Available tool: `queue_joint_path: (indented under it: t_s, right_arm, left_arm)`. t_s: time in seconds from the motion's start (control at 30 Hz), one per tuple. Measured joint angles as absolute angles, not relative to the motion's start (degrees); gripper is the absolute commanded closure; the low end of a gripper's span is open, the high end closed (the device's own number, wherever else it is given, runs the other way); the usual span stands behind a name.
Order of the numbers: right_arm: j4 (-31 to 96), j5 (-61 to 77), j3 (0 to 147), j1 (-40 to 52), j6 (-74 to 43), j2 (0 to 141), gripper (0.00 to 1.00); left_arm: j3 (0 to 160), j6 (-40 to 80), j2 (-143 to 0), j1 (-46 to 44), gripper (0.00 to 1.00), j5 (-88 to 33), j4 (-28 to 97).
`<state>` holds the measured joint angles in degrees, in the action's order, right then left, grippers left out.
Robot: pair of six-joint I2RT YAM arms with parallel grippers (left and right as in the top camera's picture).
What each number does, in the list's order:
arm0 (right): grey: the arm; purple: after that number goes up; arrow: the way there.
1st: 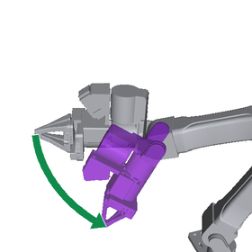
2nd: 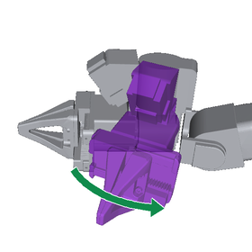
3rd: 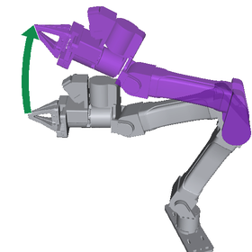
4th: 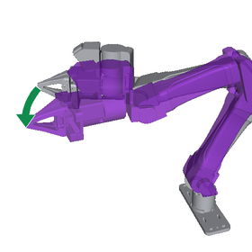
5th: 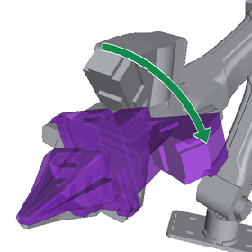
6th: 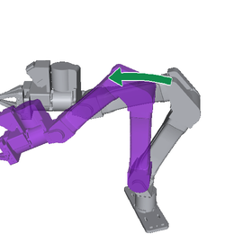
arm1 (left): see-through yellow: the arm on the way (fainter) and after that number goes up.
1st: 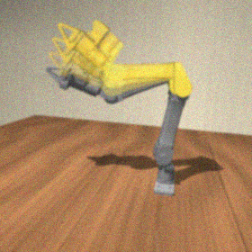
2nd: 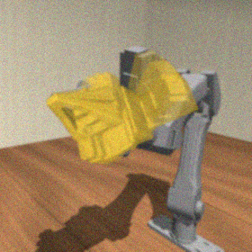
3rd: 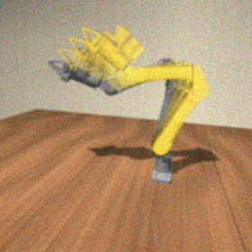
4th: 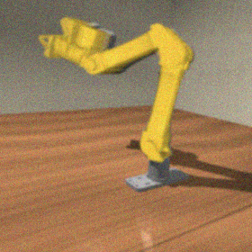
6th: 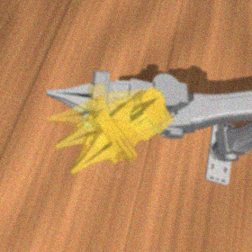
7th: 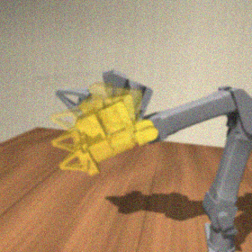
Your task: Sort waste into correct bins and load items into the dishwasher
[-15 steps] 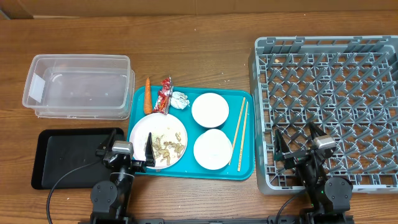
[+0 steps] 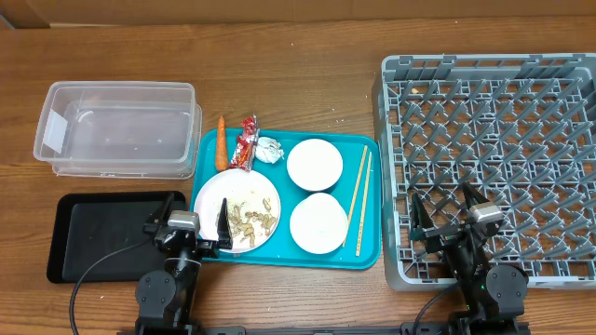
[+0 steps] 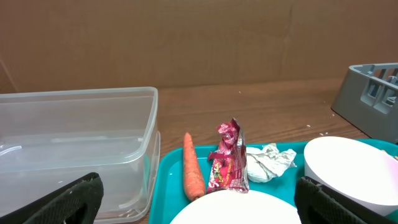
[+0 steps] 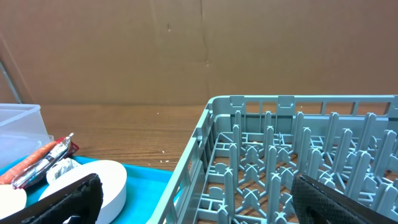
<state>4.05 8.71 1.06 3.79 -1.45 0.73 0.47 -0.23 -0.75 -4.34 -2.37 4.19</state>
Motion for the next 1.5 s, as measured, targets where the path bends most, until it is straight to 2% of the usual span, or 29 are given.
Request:
queue_joint_path:
  t_s: [1.5]
  right_arm:
    - [3.97, 8.71, 1.06, 3.79, -1.48, 0.73, 0.0]
  left_arm:
    - [0.47, -0.16, -0.75, -4.34, 0.0, -3.51, 3.01]
